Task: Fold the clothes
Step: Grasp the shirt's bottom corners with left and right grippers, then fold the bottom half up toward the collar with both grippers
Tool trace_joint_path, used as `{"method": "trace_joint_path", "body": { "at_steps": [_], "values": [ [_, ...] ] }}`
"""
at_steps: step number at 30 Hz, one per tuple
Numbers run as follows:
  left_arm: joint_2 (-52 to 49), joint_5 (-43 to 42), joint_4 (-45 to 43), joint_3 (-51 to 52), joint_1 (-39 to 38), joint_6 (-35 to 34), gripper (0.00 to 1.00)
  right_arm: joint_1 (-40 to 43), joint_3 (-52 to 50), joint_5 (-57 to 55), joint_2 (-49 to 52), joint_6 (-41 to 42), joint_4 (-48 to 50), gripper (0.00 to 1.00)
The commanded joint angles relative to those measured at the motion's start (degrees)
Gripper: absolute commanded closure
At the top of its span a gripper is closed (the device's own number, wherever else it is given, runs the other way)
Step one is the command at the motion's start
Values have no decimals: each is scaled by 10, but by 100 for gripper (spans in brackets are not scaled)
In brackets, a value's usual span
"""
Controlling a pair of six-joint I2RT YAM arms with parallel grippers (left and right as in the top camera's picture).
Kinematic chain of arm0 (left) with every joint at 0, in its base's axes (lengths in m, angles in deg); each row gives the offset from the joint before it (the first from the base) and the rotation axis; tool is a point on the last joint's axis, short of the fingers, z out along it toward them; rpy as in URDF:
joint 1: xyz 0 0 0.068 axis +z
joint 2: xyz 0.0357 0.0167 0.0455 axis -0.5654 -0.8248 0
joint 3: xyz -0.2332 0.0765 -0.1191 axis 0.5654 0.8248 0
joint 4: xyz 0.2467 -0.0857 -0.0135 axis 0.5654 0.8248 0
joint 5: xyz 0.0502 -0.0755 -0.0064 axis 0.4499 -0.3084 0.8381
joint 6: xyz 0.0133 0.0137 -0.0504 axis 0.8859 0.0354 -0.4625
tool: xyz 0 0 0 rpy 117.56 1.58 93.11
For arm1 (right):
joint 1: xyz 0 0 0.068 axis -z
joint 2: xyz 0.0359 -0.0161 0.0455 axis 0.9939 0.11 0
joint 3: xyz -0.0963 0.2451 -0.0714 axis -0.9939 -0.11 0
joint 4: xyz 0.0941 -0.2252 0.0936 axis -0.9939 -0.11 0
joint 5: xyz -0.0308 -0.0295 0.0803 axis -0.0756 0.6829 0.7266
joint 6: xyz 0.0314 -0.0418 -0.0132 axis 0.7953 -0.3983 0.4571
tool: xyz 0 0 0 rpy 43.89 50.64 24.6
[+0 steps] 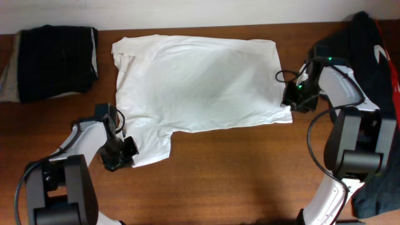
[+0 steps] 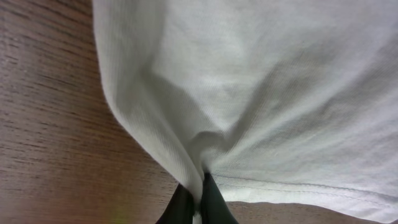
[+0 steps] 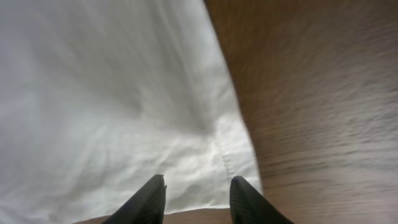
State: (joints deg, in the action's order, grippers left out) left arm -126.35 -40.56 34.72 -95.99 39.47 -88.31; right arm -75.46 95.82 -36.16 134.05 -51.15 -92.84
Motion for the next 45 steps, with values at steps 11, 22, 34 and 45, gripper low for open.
{"method": "trace_joint_path", "body": {
  "at_steps": [11, 22, 34, 45],
  "values": [
    [-37, 23, -29, 22, 0, 3, 99, -7, -57, -86, 3, 68, -2, 53],
    [-37, 23, -20, 21, 0, 3, 99, -7, -85, -79, 3, 68, 24, 93],
    [226, 23, 100, 15, 0, 3, 99, -8, -57, -86, -124, 106, -71, 96],
    [473, 44, 101, 3, 0, -8, 99, -23, -128, -171, -282, 158, -128, 96]
  ]
}}
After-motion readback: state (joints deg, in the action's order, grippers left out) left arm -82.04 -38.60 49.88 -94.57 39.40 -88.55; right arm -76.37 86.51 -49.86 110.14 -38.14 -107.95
